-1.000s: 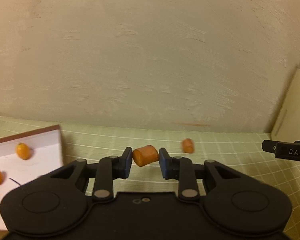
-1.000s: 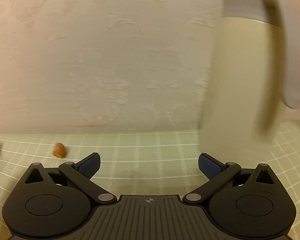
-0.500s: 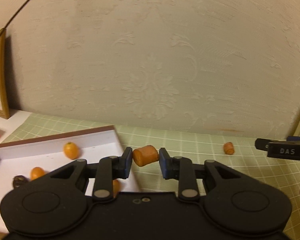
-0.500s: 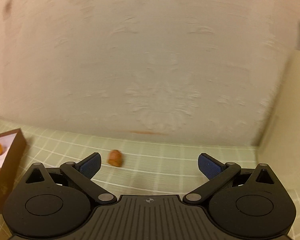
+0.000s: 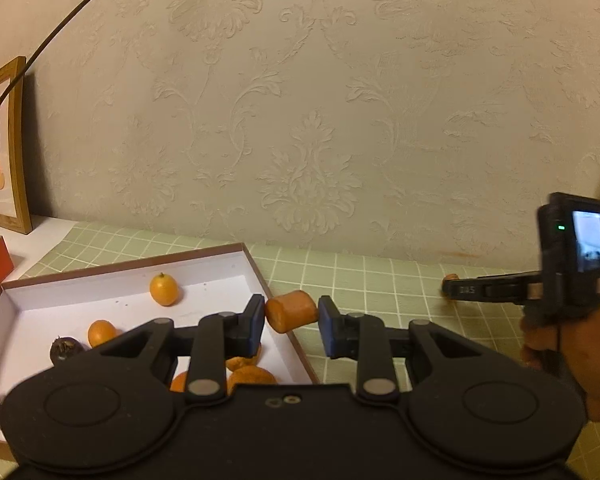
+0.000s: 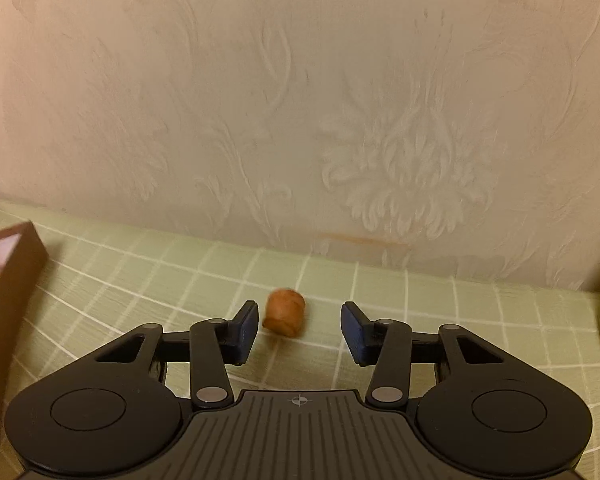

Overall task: Organize fruits
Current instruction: 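Grasp another orange piece with the right gripper while the left gripper holds its piece, then carry both orange pieces over the white box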

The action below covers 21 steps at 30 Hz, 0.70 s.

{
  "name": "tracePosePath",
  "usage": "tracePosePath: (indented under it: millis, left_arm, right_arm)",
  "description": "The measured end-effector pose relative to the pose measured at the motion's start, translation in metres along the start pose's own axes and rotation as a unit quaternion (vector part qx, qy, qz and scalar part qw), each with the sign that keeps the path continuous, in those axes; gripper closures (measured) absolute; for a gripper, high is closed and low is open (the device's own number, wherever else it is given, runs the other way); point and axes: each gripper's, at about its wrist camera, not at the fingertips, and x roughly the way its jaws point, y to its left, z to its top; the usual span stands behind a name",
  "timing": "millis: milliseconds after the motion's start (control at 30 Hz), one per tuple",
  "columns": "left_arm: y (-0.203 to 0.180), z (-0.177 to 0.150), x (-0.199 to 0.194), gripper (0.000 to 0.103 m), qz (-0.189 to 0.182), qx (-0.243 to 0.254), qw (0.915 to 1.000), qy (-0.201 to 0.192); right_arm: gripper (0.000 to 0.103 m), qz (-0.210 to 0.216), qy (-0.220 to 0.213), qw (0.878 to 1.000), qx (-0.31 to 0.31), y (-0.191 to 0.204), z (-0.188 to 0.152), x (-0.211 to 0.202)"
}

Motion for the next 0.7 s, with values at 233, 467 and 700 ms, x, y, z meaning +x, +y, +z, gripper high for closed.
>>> tracePosePath:
  millis: [233, 467, 700]
  left_arm:
    - [0.002, -0.003, -0.007, 0.085, 0.005, 0.004, 1.0000, 0.002]
    - [0.000, -0.002, -0.030, 0.085, 0.005, 0.010, 0.9999, -0.012]
    - [0.003, -0.012, -0.061, 0.085, 0.009, 0.017, 0.9996, -0.021]
  right_arm:
    - [0.082, 0.004, -0.005, 1.000, 0.010, -0.005, 0.002, 0.006]
    - [0.082, 0.019, -0.041, 0.999, 0.003, 0.005, 0.017, -0.054]
    - [0.082, 0.043, -0.085, 0.995, -0.032, 0.027, 0.010, -0.138]
